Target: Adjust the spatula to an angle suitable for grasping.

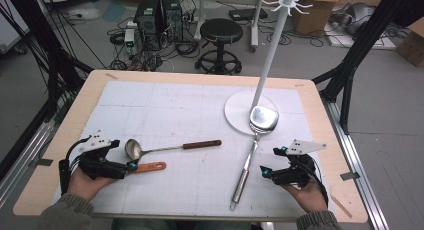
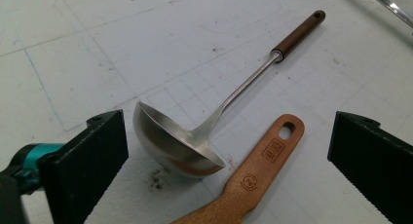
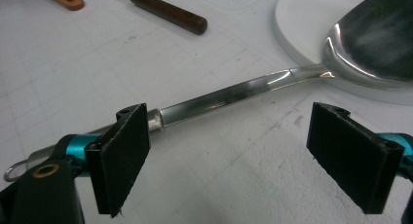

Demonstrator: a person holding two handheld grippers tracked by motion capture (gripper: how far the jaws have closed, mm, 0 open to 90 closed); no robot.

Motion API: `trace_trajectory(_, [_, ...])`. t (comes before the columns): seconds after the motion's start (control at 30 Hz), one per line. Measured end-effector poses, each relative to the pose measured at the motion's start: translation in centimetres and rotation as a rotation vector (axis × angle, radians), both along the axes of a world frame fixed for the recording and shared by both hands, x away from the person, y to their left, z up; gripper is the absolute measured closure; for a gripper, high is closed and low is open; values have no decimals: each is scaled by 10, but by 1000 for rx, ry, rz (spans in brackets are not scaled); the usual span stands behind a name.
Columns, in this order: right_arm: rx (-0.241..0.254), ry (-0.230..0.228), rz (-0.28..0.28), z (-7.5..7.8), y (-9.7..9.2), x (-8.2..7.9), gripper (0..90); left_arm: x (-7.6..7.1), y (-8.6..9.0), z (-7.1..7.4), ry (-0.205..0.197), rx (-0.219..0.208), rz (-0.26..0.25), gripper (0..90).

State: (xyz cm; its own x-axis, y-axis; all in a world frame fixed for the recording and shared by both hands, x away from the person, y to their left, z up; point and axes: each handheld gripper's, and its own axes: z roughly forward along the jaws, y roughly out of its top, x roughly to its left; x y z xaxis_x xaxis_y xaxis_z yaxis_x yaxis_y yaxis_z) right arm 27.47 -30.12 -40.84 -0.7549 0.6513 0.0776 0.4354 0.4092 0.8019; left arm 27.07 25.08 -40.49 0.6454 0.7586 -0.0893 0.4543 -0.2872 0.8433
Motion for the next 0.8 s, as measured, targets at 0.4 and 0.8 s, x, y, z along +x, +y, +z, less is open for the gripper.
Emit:
trace_trajectory(0.4, [-41,53,70,3,0,-3,495,-3,3,1,-13,-3,8,17])
trace_trajectory(0.8, [-99,118,190,-5,10,-1,897,-3,4,0,-9,-2,5,17])
